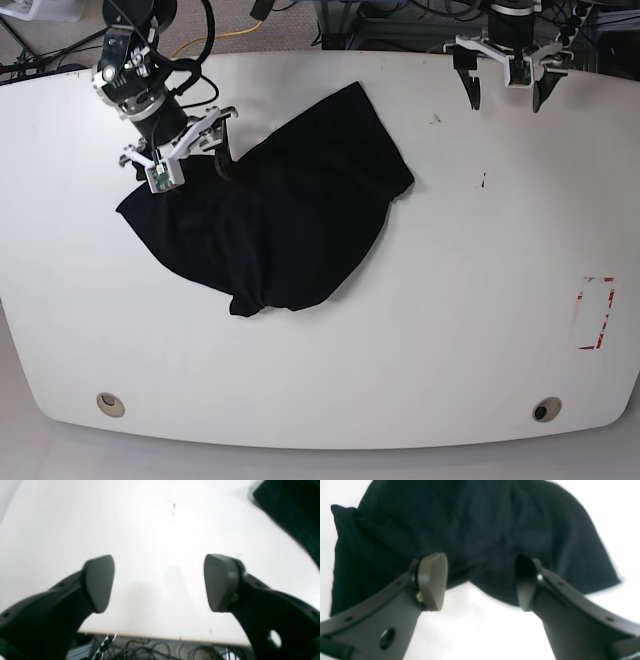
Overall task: Fold the T-shirt properly
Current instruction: 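Lower the right gripper onto the black T-shirt's bunched edge, then grasp the T-shirt fabric with the right gripper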
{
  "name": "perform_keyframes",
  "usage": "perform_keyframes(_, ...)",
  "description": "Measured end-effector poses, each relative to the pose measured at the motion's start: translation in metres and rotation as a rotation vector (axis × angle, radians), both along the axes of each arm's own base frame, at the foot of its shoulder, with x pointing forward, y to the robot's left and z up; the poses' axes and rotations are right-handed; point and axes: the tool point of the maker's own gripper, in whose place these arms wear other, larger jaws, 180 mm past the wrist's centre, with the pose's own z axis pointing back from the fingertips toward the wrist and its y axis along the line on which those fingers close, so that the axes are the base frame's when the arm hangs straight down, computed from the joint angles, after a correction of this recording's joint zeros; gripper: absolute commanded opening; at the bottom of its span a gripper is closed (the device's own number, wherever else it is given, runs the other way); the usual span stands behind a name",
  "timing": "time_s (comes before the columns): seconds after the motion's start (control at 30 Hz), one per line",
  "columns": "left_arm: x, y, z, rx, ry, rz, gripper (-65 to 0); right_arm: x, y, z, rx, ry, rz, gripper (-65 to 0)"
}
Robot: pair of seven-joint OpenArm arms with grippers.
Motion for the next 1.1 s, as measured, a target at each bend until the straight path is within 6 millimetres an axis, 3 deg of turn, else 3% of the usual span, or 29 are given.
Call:
perform_keyframes(0.17,0.014,0.000,0.002,-0.003,-0.017,0.004,-10.7,0.028,-0.009,-0.002,-0.071,0.066,0.041,-23.9)
perform_keyframes(0.3,0.013,0.002,-0.005,-0.001,0.026,0.018,-10.7,0.048,-0.024,-0.010,-0.074,0.110,0.025,-24.1)
perform_keyframes(0.57,0.014,0.003,-0.005,0.004,0.026,0.012,-10.7,0.064,-0.045,-0.046,-0.009,0.269,-0.042,-24.1)
perform_keyframes(0.67,0.014,0.003,-0.004,0.004,0.023,0.011,-10.7,0.062,-0.044,-0.056,0.006,0.309,-0.040,-24.1)
perform_keyframes(0.93,0.014,0.003,-0.005,0.003,0.027,0.010,-10.7,0.059,-0.010,-0.059,0.264,0.320,0.014,-24.1)
perform_keyframes(1.1,0.014,0.003,-0.005,0.003,0.026,0.010,-10.7,0.054,-0.010,-0.067,0.299,0.353,0.013,-24.1)
